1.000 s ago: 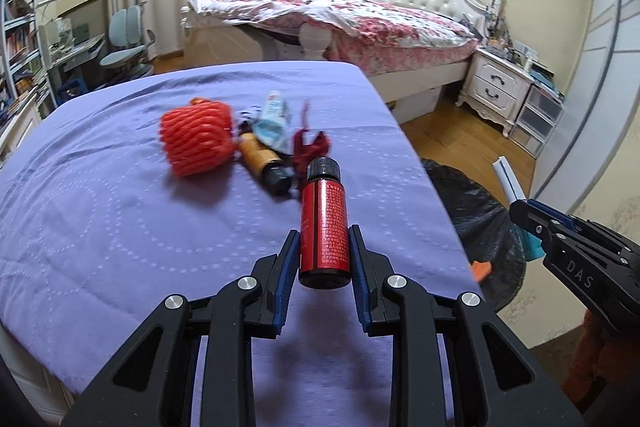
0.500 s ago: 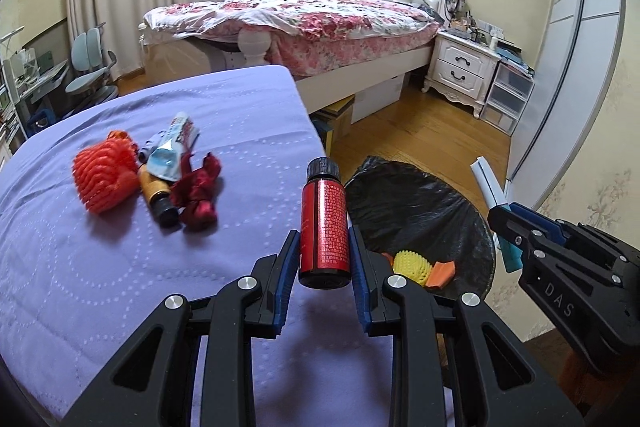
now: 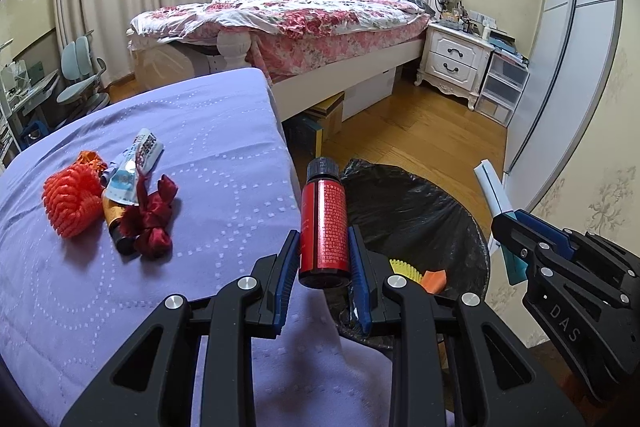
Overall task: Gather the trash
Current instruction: 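Carry the red bottle and teal tube over the black bin and open both tools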
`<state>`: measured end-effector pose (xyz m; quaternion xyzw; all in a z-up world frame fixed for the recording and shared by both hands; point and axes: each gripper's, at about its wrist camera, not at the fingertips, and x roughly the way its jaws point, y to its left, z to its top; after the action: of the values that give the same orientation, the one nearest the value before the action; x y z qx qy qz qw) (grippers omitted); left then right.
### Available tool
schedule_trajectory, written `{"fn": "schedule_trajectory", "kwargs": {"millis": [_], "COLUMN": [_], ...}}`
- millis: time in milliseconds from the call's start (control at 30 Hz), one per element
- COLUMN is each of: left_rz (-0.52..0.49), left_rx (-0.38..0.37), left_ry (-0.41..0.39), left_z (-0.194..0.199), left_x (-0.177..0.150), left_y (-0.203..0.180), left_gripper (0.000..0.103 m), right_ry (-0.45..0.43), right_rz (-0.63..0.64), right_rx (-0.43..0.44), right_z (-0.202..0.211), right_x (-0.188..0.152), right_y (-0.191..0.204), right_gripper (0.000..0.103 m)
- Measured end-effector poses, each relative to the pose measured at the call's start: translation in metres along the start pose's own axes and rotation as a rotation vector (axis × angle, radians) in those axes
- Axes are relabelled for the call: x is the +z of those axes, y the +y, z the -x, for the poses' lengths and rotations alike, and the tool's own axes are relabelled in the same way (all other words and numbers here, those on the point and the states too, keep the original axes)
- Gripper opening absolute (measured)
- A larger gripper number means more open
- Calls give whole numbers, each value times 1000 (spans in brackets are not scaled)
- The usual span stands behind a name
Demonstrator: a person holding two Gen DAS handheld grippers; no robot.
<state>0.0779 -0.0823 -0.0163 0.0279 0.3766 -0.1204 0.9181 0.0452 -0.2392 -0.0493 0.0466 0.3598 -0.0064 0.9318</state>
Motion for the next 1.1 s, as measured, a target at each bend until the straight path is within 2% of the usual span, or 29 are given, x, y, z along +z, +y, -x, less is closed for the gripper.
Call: {"fn": "schedule_trajectory", "kwargs": {"millis": [1000, 1100], "left_rz": [-61, -51], "left_rx": [39, 39], "left_ry": [16, 30], "left_z": [-24, -28], "left_x": [18, 18], "left_y": [-28, -26], "left_gripper": [28, 37], "right_ry": [11, 13], "right_rz": [-44, -49], "right_rx": [-1, 0], "right_z": [-18, -20], "right_x": [11, 11], "right_y": [-30, -32], "right_gripper": [19, 20]}}
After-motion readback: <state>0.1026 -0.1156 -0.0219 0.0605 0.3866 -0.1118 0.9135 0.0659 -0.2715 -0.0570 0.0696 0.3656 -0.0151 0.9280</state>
